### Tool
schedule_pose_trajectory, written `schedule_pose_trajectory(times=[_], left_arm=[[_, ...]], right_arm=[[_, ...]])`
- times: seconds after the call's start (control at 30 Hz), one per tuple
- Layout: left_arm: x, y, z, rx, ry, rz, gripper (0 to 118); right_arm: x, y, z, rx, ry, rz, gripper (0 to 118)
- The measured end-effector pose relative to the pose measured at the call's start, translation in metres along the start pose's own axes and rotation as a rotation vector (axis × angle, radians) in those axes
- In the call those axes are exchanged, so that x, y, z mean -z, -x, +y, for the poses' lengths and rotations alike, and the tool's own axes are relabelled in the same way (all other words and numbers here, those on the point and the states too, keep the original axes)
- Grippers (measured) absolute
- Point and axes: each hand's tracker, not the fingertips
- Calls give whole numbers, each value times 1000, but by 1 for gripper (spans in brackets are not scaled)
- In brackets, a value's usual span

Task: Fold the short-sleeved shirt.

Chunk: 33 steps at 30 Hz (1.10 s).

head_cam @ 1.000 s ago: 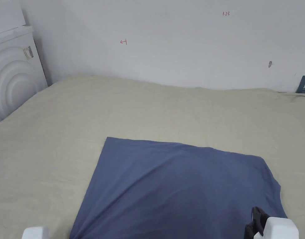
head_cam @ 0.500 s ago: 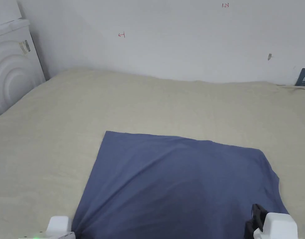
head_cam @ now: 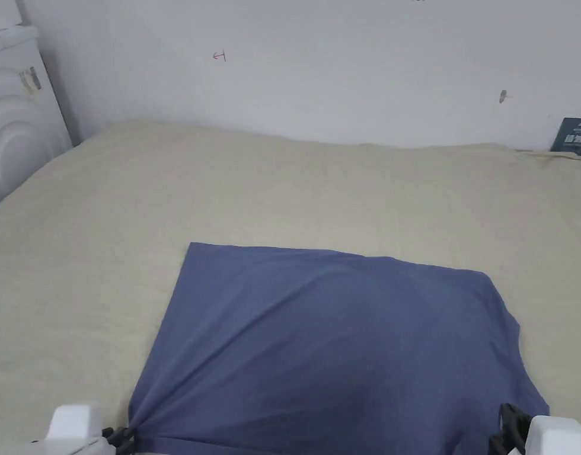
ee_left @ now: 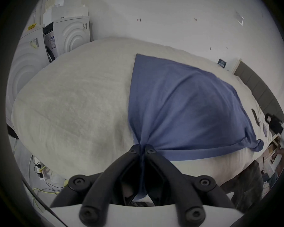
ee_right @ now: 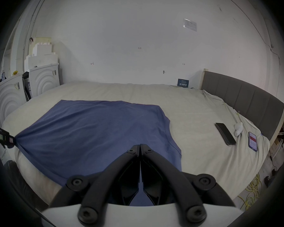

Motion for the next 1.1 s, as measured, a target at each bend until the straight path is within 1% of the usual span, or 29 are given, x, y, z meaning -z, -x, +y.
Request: schedule_pose_trajectory(times=[0.1, 0.17, 0.2, 0.23, 0.3, 0.37, 0.47, 0.57, 0.6, 0.67, 0.7, 0.73, 0.77, 0.83, 0.87, 0.93, 1.0, 1.1], left_arm=[[-5, -3, 3, 5, -8, 4, 0], [-5, -5, 4, 14, -7, 3, 0], [-6, -5, 3, 14, -12, 4, 0], [-9, -10, 4, 15, -10, 3, 0], [-10, -14, 3, 16, -7, 7, 0], [-6, -9, 3, 14, -3, 6, 0], [-6, -11, 1, 15, 1, 10, 0], [-7, -15, 0, 10, 4, 11, 0], [-7, -15, 0, 9, 5, 11, 0], [-8, -15, -1, 2, 6, 10, 0], [-9, -16, -1, 1, 5, 8, 0], [-9, -17, -2, 0, 3, 7, 0], [-9, -15, -2, -1, 0, 6, 0], [-10, -16, -2, -4, -9, 6, 0], [-10, -17, -2, -8, -14, 7, 0], [-7, -9, -4, -4, -42, 4, 0], [-11, -12, -5, 10, -68, 11, 0], [-20, -22, -2, 35, -111, 25, 0]], right_arm=[[-6, -11, -4, -7, 89, -15, 1], [-10, -18, -10, -1, 165, -19, 8], [-11, -21, -13, 8, 204, -29, 20], [-12, -24, -16, 21, 249, -24, 47], [-12, -29, -24, 48, 320, -46, 60], [-5, -31, -35, 38, 400, -23, 70], [9, -28, -53, 18, 513, -17, 70], [19, -29, -67, 83, 533, -6, 69], [19, -30, -69, 100, 508, -7, 64], [16, -31, -68, 102, 448, 8, 38], [14, -32, -66, 118, 413, 25, 18], [14, -33, -65, 148, 386, 57, 9], [13, -33, -63, 160, 372, 65, 9], [13, -31, -60, 130, 359, 36, 7], [12, -32, -58, 121, 314, 31, 7], [7, -31, -52, 116, 290, 16, 7], [-1, -28, -45, 90, 211, 10, 7], [-4, -25, -33, 40, 160, -5, 7]])
